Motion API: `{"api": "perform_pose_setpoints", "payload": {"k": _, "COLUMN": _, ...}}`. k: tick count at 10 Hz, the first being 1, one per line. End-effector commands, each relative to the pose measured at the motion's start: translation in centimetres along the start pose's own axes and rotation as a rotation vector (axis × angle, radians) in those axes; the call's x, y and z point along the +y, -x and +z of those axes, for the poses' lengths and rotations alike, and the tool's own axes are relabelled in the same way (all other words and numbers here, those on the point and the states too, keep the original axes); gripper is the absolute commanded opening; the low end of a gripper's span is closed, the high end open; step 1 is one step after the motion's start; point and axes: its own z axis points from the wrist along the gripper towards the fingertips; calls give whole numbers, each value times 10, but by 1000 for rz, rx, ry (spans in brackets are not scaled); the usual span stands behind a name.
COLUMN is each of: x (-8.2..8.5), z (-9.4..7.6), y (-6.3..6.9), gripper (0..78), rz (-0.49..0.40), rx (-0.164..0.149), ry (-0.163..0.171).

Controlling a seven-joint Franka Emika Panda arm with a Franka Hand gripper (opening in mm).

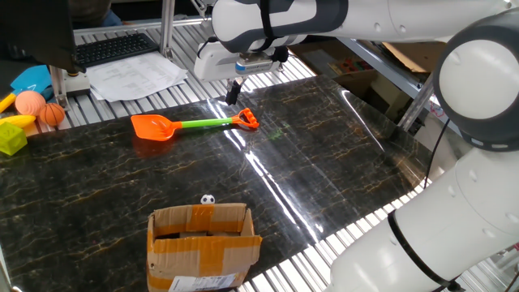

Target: Use a shovel to scoop up an object

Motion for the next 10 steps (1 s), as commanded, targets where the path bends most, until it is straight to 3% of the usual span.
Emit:
{"api": "perform_pose_setpoints", "payload": {"k": 1, "x": 0, "z": 0, "y": 0, "gripper": 0, "rz": 260, "rx": 77, "ry": 49}}
{"api": "perform_pose_setpoints", "payload": {"k": 2, "x": 0, "z": 0, "y": 0, "gripper": 0, "rz": 250, "rx": 71, "ry": -3}}
{"api": "perform_pose_setpoints", "payload": {"k": 3, "x": 0, "z": 0, "y": 0, "gripper": 0, "rz": 246, "rx": 69, "ry": -28}}
{"api": "perform_pose_setpoints", "payload": {"k": 10, "x": -4, "z": -1, "y": 7, "gripper": 0, "rz": 275, "rx": 72, "ry": -26}}
